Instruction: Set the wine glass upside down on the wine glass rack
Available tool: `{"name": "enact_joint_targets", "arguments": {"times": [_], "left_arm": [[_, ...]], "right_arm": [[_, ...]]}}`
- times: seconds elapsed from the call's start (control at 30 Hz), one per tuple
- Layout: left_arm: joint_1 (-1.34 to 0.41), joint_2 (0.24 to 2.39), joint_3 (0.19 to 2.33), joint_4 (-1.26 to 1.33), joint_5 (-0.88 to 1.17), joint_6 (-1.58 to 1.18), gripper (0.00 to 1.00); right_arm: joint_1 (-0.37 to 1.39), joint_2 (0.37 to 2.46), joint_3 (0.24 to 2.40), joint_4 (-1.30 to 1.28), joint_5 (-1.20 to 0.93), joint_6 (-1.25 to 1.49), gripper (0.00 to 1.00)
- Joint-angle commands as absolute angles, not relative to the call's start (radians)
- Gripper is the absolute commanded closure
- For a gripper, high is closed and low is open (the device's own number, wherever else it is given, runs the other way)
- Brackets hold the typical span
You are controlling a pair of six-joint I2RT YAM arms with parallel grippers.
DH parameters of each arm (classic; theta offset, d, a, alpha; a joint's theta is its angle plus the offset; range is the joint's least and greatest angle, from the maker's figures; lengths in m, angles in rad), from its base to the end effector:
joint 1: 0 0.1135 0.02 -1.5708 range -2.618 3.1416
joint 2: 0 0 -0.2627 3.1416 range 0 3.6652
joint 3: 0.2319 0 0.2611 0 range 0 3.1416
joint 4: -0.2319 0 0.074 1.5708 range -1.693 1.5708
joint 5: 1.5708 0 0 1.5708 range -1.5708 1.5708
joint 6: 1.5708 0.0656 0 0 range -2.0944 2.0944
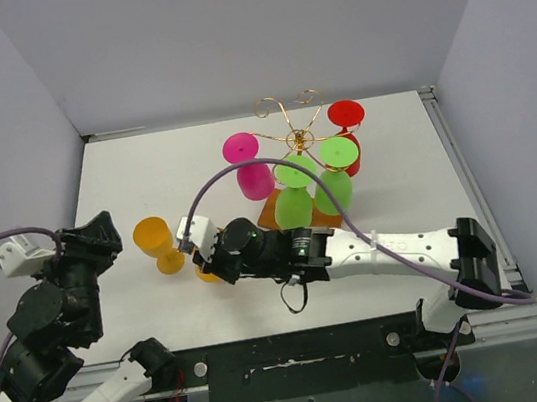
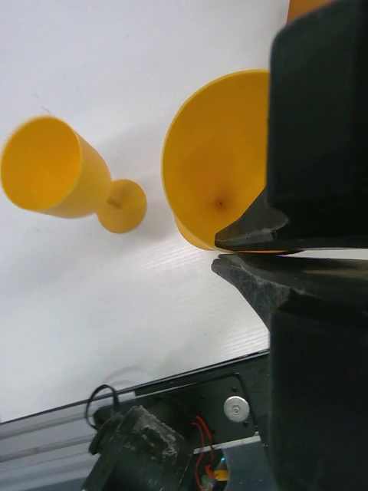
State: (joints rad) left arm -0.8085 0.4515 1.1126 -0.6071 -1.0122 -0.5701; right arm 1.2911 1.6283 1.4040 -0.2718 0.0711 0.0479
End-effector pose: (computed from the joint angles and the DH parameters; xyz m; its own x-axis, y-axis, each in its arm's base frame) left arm 0.0789 -0.0021 0.4374 0.1401 -0.5609 -0.8159 -0.1495 0.8026 -0.5775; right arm 0.1201 0.4013 0.3114 -0.1763 -0.4409 -0.8801 -0.9341 0.3569 0.0083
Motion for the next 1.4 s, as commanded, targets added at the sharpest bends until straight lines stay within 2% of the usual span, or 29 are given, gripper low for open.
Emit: {"name": "enact_joint_targets", "arguments": {"times": [0.0,0.1,0.2,0.6,0.7,0.77,1.0,1.23,1.37], "left_arm": [[-0.830,0.496,1.055,-0.538,-0.913,-0.622,0.41],[-0.861,0.533,1.027,-0.502,-0.838,-0.582,0.24],[-0.895,0.593,1.043,-0.519,-0.804,-0.594,0.19],[-0.849,0.807,1.128,-0.463,-0.574,-0.668,0.19],[-0.738,0.871,1.169,-0.465,-0.435,-0.715,0.19],[-0.639,0.901,1.189,-0.470,-0.324,-0.771,0.23],[-0.358,0.876,1.113,-0.381,-0.019,-0.972,0.31],[-0.196,0.806,0.978,-0.225,0.199,-1.240,0.32],[-0.164,0.782,0.895,-0.106,0.312,-1.376,0.32]], "right_arm": [[1.299,1.448,1.314,-0.053,0.203,0.007,1.00],[1.299,1.370,1.246,0.013,0.242,-0.007,1.00],[1.299,1.301,1.200,0.066,0.264,-0.025,1.00],[1.299,1.182,1.056,0.276,0.312,-0.055,1.00],[1.299,1.164,1.029,0.324,0.317,-0.063,1.00],[1.299,1.158,1.012,0.358,0.324,-0.071,1.00],[1.297,1.204,0.971,0.625,0.367,-0.143,1.00],[1.298,1.285,0.999,0.818,0.358,-0.197,1.00],[1.298,1.325,1.020,0.868,0.350,-0.212,1.00]]}}
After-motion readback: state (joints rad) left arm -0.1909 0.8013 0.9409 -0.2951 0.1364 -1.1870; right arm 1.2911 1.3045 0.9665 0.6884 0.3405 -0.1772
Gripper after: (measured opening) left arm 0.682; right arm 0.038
